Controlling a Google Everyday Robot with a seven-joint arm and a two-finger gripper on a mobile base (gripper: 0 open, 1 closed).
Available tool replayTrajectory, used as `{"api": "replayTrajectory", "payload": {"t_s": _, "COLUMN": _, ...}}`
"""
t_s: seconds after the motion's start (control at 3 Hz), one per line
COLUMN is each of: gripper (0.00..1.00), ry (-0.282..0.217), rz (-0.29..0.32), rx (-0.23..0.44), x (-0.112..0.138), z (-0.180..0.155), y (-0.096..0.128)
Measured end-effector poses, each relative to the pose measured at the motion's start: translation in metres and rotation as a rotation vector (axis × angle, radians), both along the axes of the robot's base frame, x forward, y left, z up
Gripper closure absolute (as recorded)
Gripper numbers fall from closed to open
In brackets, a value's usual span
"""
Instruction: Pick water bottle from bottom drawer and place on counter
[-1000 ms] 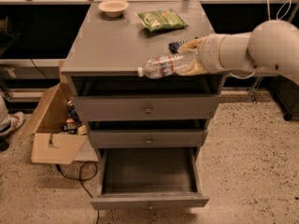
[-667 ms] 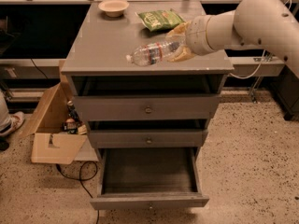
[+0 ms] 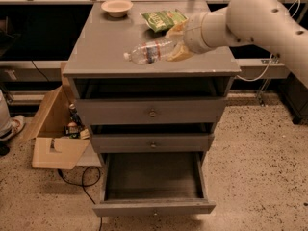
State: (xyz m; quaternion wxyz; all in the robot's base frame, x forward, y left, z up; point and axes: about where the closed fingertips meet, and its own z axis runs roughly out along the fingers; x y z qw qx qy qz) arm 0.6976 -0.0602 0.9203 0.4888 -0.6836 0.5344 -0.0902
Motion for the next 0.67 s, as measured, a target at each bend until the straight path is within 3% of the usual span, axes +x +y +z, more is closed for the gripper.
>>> {"api": "replayTrajectory", "payload": {"t_s": 0.33, "gripper": 1.00, "ry": 0.033, "rz": -0.064, "rx": -0.066, "x": 0.020, "z": -0.001, "y": 0.022}}
{"api": "replayTrajectory", "payload": {"t_s": 0.67, "gripper": 1.00, "ry": 0.122, "rz": -0.124, "rx": -0.051, "x": 0.044, "z": -0.008, "y": 0.052}}
